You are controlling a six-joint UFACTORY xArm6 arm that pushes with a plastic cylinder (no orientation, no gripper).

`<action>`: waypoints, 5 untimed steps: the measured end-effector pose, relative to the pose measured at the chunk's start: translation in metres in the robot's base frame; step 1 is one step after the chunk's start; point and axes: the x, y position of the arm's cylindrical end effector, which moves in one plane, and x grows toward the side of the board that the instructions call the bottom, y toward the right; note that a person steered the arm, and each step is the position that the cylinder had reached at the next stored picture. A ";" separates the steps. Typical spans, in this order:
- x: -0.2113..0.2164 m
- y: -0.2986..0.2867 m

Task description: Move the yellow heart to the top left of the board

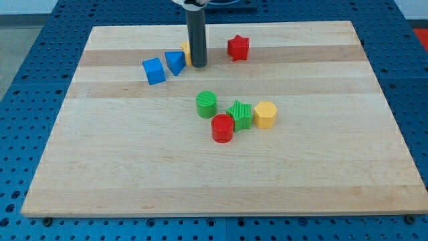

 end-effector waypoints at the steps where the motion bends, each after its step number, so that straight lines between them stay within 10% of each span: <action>1: -0.011 -0.033; 5: -0.064 -0.008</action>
